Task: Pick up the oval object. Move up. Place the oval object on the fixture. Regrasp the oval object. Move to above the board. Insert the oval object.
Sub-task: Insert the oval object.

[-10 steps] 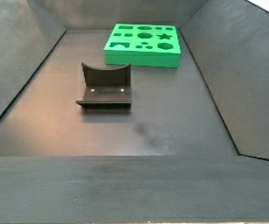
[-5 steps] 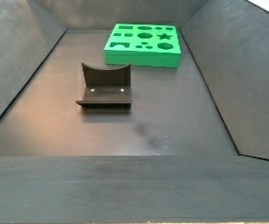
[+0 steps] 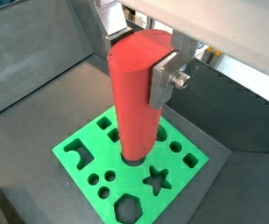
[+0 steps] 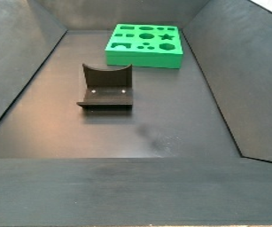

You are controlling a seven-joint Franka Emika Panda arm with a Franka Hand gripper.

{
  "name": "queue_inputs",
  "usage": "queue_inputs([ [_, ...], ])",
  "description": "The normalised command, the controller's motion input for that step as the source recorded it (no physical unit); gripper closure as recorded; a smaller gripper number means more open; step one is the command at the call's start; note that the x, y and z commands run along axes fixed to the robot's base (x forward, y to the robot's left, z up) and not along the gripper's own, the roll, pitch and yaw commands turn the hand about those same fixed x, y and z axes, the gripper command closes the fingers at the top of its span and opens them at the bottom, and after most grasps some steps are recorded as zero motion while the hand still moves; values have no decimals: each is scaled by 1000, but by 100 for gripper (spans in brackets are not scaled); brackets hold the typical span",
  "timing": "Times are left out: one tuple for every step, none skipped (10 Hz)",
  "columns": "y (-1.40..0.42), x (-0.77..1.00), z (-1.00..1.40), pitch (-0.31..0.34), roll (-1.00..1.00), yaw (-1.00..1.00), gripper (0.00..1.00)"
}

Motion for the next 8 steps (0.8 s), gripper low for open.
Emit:
queue_inputs([
  [0, 40, 0, 0, 0, -263, 100],
  [0, 0, 0, -26, -84, -586, 100],
  [0, 69, 0, -26, -106, -740, 100],
  [0, 77, 0, -57, -129, -843, 100],
  [-14, 6, -14, -76, -119, -949, 100],
  [-40, 0, -31, -106, -110, -971, 100],
  [-37, 0, -34, -106, -109, -974, 100],
  [-46, 0, -74, -126, -127, -963, 100],
])
